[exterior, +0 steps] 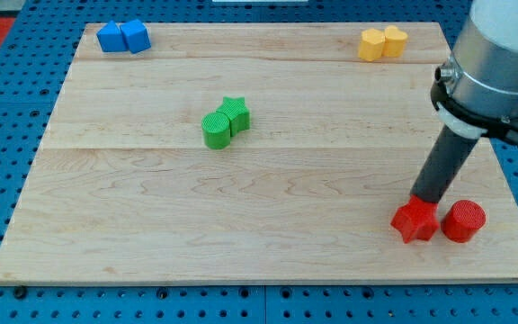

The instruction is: Point your arm at the green star

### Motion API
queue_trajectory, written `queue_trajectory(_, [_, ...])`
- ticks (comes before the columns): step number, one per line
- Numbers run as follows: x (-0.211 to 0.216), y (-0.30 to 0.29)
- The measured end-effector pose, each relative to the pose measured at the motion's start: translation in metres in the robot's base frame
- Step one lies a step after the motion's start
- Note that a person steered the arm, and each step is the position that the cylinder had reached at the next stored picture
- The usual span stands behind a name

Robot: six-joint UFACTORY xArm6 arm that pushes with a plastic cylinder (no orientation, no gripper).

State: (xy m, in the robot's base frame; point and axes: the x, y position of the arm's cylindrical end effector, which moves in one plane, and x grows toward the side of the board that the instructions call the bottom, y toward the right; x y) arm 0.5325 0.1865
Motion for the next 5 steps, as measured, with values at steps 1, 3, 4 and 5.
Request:
queue_trajectory(1, [0.006,0.000])
queue_trajectory(3, [-0.046,-0.097])
queue_trajectory(4, [-0.045,-0.186])
queue_trajectory(5, [-0.050,-0.280])
